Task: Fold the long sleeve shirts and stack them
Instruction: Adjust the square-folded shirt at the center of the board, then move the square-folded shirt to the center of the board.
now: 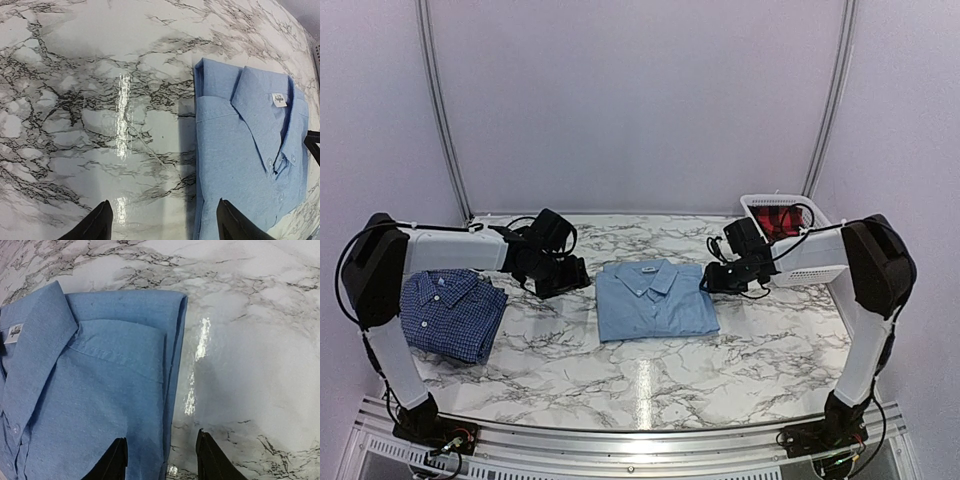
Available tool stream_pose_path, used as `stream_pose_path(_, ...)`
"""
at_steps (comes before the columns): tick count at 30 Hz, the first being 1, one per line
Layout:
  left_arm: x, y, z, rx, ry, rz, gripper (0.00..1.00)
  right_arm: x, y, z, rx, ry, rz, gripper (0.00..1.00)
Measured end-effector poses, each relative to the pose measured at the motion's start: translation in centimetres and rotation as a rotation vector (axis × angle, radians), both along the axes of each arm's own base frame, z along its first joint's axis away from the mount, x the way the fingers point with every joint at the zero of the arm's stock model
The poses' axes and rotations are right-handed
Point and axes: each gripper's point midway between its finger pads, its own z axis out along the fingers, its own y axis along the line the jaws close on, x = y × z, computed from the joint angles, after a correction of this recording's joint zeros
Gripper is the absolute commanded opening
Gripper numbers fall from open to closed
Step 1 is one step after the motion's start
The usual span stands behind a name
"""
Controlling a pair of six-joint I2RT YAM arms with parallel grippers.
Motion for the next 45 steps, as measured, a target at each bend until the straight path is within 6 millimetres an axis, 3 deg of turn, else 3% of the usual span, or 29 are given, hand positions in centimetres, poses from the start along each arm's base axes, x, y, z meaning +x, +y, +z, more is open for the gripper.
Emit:
stream_pose_path(3, -0.2, 0.9, 0.0, 0.002, 0.002, 0.013, 0.74, 0.0, 0.6, -1.1, -0.010, 0.020, 0.010, 0.38)
stream_pose_path(13, -0.4, 1.8, 0.7, 0.000, -0.012, 0.028, 0.74, 0.3, 1.9, -1.4, -0.074, -0.003, 0.002, 0.00)
stream_pose_path(23, -0.4, 2.2, 0.6, 0.003, -0.010, 0.033, 0.74, 0.9, 0.2, -1.4, -0.156, -0.017, -0.032, 0.00)
stream_pose_path(30, -0.8, 2.9, 0.3, 0.014, -0.004, 0.041, 0.74, 2.5, -5.4, -1.3, -0.241, -0.017, -0.102, 0.00)
stream_pose_path(35, -1.2, 4.5, 0.0, 0.040, -0.004, 0.070, 0.74, 3.3, -9.3, -0.9, -0.287, -0.014, -0.162, 0.00)
stream_pose_path(40, -2.5, 7.0, 0.1, 0.073, -0.008, 0.117, 0.74, 3.7, -12.0, -1.0, -0.306, -0.002, -0.203, 0.18)
stream_pose_path(45, -3.2, 9.2, 1.9, 0.078, -0.041, 0.176, 0.75, 3.7, -11.8, -0.9, -0.299, -0.003, -0.183, 0.35)
